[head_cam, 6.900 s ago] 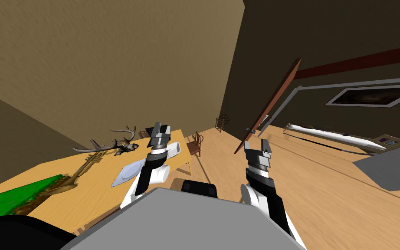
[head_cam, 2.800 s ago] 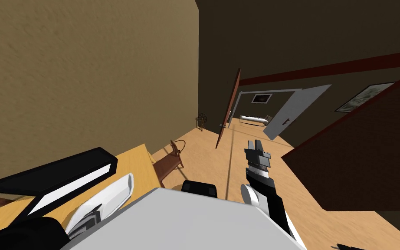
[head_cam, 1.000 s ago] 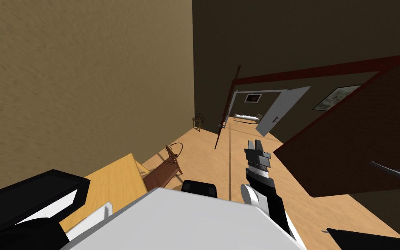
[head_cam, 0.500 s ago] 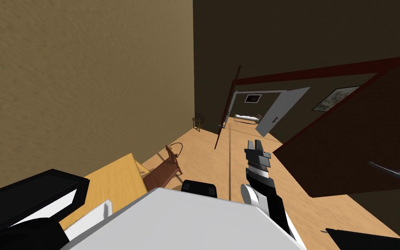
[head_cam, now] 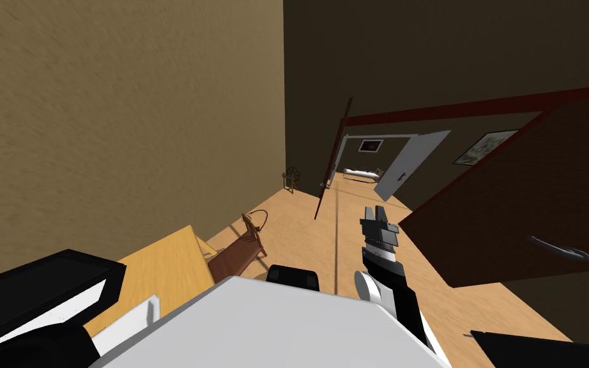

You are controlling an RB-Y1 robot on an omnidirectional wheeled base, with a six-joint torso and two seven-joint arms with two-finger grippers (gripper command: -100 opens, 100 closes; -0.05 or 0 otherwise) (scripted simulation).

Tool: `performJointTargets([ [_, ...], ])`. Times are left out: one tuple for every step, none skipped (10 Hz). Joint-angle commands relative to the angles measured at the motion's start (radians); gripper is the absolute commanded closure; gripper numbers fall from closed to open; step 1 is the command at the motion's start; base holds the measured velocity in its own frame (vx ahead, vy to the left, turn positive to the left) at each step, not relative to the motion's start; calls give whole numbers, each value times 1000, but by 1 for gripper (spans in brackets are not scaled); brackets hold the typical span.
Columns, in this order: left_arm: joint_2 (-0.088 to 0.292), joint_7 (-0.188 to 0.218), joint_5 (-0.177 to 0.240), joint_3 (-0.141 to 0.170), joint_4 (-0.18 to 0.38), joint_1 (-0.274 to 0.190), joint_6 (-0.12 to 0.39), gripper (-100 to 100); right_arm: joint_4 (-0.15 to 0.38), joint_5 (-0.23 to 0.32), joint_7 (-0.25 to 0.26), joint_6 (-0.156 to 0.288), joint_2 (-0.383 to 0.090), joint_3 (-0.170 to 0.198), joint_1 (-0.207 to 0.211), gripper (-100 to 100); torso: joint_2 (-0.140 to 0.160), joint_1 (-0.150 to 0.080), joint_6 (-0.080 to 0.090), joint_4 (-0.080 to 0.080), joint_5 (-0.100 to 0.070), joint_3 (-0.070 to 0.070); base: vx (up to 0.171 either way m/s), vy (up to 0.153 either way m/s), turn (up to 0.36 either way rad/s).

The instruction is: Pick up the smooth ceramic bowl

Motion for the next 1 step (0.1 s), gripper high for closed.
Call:
performJointTargets([
  [0, 0, 0, 0, 0, 0, 0, 0, 0, 0, 0, 0, 0, 0, 0, 0, 0, 0, 0, 0, 0, 0, 0, 0, 0],
])
